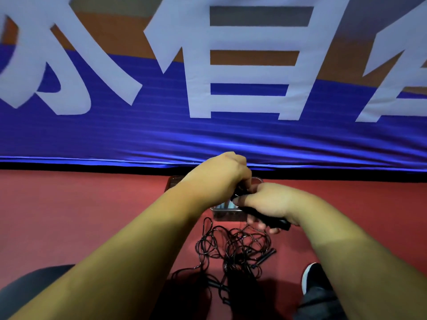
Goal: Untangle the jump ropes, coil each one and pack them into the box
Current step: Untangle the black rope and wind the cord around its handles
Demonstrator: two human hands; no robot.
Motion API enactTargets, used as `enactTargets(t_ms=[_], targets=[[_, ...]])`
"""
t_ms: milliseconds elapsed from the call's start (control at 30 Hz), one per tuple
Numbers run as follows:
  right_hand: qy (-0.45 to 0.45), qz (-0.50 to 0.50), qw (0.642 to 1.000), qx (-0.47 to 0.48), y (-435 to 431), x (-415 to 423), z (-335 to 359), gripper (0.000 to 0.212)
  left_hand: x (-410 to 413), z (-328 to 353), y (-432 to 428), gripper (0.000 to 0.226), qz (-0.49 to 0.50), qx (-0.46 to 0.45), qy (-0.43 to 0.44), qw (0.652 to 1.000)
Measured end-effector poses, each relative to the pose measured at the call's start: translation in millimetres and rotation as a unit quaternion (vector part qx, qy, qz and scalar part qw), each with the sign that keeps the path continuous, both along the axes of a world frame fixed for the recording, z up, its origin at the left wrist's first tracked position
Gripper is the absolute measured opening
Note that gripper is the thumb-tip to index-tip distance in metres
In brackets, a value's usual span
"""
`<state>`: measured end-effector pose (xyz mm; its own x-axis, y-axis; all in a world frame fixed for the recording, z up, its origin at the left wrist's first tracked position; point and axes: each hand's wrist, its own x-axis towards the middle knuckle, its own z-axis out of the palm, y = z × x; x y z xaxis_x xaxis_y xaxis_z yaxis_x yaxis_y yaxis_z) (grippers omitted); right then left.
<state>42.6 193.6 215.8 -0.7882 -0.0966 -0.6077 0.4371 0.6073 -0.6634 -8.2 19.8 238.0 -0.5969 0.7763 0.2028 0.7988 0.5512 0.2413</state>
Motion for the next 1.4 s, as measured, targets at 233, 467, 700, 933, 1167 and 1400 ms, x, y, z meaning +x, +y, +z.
enactTargets(t_ms=[233, 467, 700, 933, 1167, 1400], targets=[[0.099, -0.070, 0.985, 0.119, 4, -10, -13, 0.022, 0, -11, 3, 0.042, 0.061, -0.017, -0.042, 0.997], [0.163, -0.043, 0.965, 0.199, 3, -16, -19, 0.021, 5, -13, 10, 0.019, 0.195, -0.045, -0.104, 0.974], [0.156, -0.015, 0.963, 0.220, 2, -11, -17, 0.017, 8, -13, 14, 0.015, 0.191, 0.004, -0.196, 0.962], [0.149, 0.000, 0.971, 0.186, 3, -8, -9, 0.007, 11, -9, 16, 0.008, 0.174, 0.047, -0.265, 0.947], [0.162, -0.066, 0.964, 0.203, 9, -19, -13, 0.024, 14, -4, 14, 0.021, 0.141, -0.036, -0.236, 0.961], [0.135, -0.109, 0.978, 0.113, 1, -13, -6, 0.028, 14, -15, 15, 0.018, 0.147, -0.039, -0.270, 0.951]])
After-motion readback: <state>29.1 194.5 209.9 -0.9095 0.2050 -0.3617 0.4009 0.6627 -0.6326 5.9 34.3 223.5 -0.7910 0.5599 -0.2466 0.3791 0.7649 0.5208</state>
